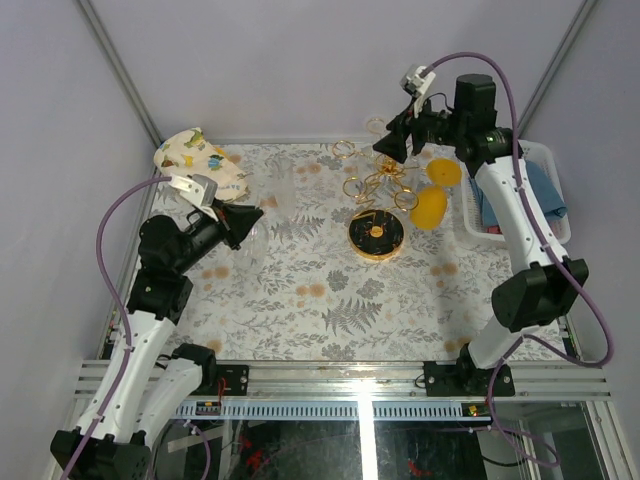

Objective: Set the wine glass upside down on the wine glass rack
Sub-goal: Adjust the wine rack at the center of the board.

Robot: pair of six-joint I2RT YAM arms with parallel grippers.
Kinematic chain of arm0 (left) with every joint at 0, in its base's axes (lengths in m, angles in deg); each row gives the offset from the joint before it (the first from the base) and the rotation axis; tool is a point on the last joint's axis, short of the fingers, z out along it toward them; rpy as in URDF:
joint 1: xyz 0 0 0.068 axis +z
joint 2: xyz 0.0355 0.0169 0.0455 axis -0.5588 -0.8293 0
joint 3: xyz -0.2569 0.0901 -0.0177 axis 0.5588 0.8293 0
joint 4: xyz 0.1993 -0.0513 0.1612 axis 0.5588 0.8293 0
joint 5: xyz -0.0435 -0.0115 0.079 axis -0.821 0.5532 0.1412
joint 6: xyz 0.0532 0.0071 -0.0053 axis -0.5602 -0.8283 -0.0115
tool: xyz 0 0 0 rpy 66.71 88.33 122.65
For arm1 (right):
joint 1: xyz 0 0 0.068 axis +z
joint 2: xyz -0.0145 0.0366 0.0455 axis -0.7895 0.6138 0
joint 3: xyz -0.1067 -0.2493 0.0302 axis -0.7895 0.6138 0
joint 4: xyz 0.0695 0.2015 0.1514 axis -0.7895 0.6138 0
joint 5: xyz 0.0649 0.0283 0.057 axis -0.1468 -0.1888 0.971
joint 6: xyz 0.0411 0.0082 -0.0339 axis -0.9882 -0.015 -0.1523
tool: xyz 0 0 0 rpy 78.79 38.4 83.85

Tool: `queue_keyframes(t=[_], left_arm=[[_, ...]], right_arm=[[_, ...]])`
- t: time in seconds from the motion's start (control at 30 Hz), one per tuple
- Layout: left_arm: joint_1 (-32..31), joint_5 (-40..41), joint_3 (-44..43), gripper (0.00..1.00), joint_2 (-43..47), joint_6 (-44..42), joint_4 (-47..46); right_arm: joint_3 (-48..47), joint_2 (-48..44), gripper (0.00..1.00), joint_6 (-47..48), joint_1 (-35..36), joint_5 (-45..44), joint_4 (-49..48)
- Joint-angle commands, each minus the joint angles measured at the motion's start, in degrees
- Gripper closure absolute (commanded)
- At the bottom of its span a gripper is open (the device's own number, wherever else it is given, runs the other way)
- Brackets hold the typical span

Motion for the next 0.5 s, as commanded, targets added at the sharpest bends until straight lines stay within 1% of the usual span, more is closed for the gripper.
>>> queue_keyframes(t=[0.0,0.1,0.23,0.3,0.4,0.47], left_arm=[[0.4,-0.1,0.7,1.0,2.8,-0.3,-6.6],[0.4,-0.6,0.7,1.0,3.4,0.5,-7.2],[0.0,-0.6,2.4,1.0,4.8,5.4,-10.8],[-1.4,0.1,2.6,1.0,4.9,8.7,-12.0],[-6.0,5.4,1.8,1.0,4.7,13.1,-11.5],[-10.1,12.4,0.9,1.0,4.4,14.4,-9.9]], right_arm=[[1.4,-8.5,0.27,-9.7,0.4,-6.6,-12.4],[7.4,-14.1,0.23,-15.1,0.3,-14.4,-17.5],[22.1,-25.2,0.22,-23.2,0.3,-26.8,-27.6],[29.2,-30.8,0.22,-27.1,0.3,-32.1,-32.0],[36.0,-37.3,0.22,-30.4,0.4,-36.6,-32.0],[38.8,-41.4,0.22,-32.0,0.4,-40.2,-29.9]])
